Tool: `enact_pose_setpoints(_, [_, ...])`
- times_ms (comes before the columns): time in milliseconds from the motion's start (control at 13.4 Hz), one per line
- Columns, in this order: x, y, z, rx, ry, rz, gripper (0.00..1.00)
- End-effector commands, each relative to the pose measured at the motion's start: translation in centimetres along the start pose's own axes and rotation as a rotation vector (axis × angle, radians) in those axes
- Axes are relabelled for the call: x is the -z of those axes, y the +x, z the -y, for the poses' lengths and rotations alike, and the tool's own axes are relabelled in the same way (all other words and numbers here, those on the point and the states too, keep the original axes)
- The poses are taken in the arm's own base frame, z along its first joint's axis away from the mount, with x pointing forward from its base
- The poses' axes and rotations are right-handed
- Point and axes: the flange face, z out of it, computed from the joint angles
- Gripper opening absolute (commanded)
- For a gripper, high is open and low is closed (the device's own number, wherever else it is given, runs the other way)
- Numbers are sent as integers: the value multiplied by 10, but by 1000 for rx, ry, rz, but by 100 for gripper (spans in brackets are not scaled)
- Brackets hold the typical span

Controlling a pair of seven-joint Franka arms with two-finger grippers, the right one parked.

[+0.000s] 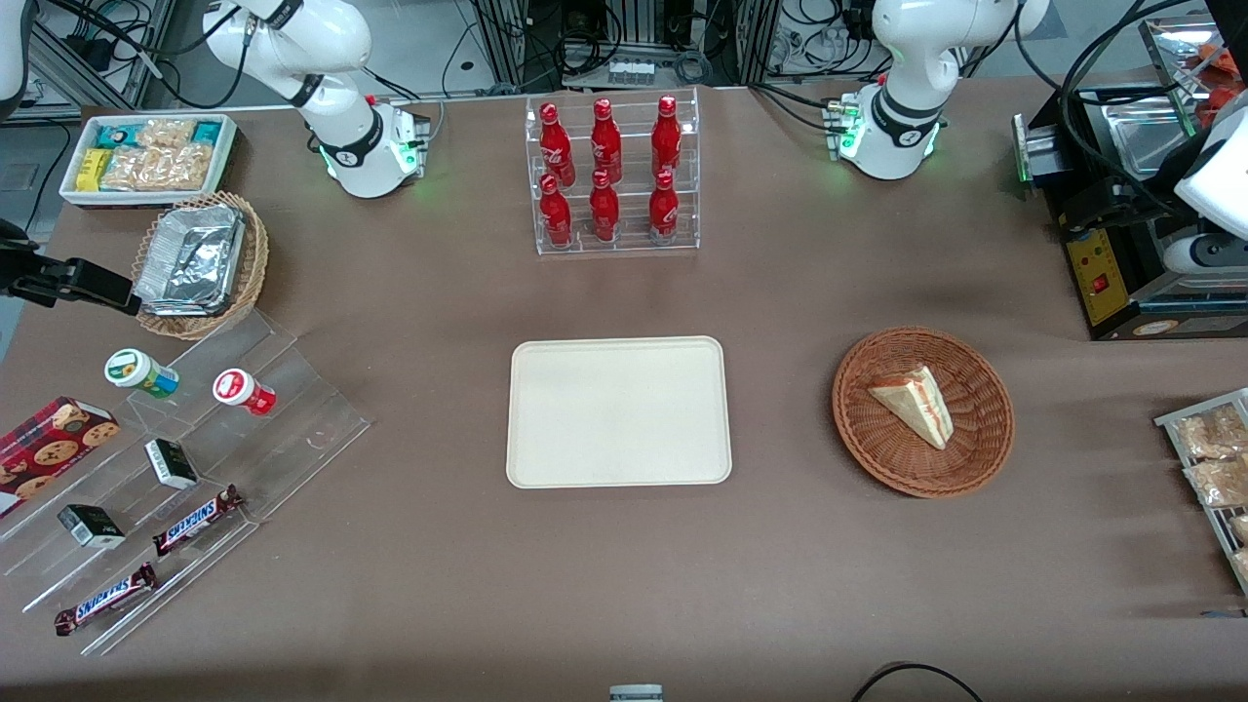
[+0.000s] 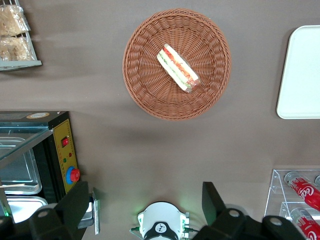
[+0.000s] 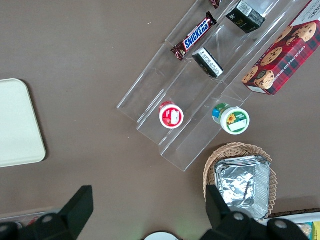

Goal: Place sandwich from basket to tray
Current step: 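Move the left gripper down over the wrapped sandwich in the wicker basket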

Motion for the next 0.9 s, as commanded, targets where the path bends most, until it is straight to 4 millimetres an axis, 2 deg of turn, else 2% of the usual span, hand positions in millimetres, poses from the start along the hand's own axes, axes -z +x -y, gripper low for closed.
enact_pose_setpoints(0, [4, -1, 4, 2, -15, 7, 100])
enact_pose_setpoints(150, [1, 4, 8, 8, -8, 4, 100])
enact_pose_setpoints(374, [-32, 31, 11, 30, 0, 14, 100])
enact_pose_setpoints(673, [-120, 54, 4, 168, 2, -45, 100])
enact_pose_setpoints(822, [-163, 65, -9, 303, -8, -84, 100])
